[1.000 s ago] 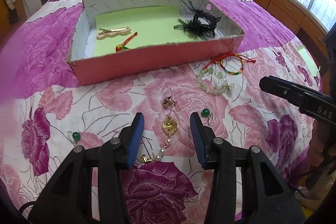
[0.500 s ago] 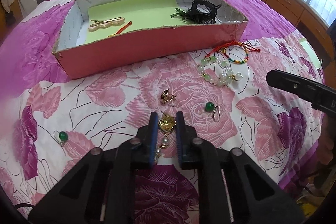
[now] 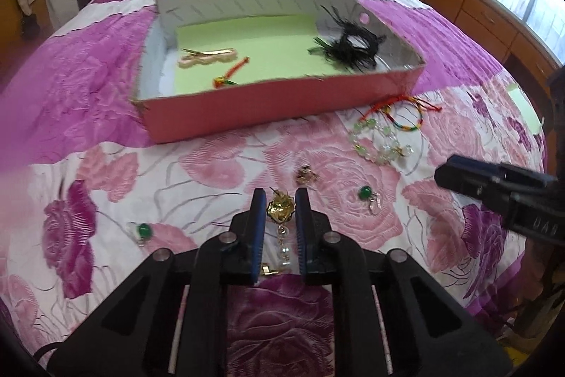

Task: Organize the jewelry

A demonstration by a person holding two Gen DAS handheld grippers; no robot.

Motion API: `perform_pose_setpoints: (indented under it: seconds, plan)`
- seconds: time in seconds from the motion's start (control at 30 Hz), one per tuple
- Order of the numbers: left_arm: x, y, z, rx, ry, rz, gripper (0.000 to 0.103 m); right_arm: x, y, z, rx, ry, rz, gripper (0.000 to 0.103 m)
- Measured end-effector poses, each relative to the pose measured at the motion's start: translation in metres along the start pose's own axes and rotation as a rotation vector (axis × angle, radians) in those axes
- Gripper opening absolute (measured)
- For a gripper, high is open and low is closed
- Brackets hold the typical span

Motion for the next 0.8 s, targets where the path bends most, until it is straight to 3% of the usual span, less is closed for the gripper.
perform_pose_setpoints:
  seconds: [0.3,0.8]
  plan:
    - [-0.002,0.020,0.005,0.035,-0.002,-0.057,0.008,-0.025,0.026,0.008,0.061,0.079,-0.033,0.044]
    - [-0.008,0.026,0.012,0.056,0.015,-0.052,0.008,-0.064,0.042,0.008,0.128,0.132,-0.022,0.044]
Point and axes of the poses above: each gripper's, at about its wrist camera, not at the fingertips, and x roughly against the way its jaws point, y to its left, z to its underside, the point moved 2 cm from there along -x, roughly the way its jaws point, and after that the axes turned 15 degrees about -z, right-handed, at the moved point
